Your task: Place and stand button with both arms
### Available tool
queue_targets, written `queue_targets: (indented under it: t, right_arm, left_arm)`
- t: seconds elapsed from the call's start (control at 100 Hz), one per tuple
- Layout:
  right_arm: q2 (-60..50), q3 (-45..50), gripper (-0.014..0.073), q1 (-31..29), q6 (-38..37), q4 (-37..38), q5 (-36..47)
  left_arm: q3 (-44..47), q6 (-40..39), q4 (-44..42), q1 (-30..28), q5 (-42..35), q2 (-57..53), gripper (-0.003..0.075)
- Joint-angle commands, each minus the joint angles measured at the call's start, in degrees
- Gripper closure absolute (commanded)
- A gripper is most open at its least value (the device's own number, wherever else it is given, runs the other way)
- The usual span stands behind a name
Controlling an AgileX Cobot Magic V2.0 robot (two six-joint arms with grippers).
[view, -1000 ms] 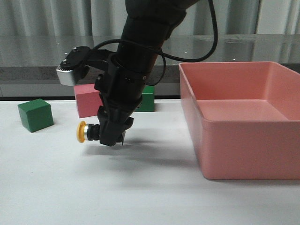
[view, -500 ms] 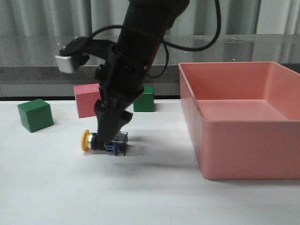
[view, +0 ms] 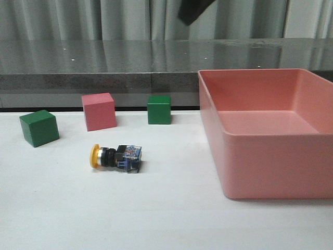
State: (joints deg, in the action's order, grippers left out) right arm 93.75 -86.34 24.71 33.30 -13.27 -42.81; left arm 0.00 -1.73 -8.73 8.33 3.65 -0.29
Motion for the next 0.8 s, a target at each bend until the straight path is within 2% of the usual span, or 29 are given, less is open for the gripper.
queue_targets:
  t: [0.0, 0.21, 0.41, 0.62, 0.79]
  right_arm:
    - [-8.69, 5.2, 0.0655, -3.61, -2.75, -0.81, 7.89]
    - [-27.15, 29.29, 0.0655, -12.55, -6.68, -0.81, 24.49]
    - [-43.16, 47.11, 0.0655, -16.68, -6.67, -0.81, 37.5]
    - [-57.01, 57.21, 0.0655, -17.64, -6.67, -0.81, 37.93]
    - [-64.84, 60.69, 0.0655, -17.64, -6.67, -0.81, 35.84]
  left_arm:
    - [2.61, -0.2, 0.27, -0.24, -4.44, -1.76, 0.0739]
    - [2.61, -0.2, 0.27, -0.24, -4.44, -1.76, 0.0739]
    - [2.61, -0.2, 0.27, -0.24, -4.44, -1.76, 0.074]
    - [2.61, -0.2, 0.27, -0.24, -4.44, -1.76, 0.074]
    - [2.61, -0.2, 0.27, -0.24, -4.44, -1.76, 0.0739]
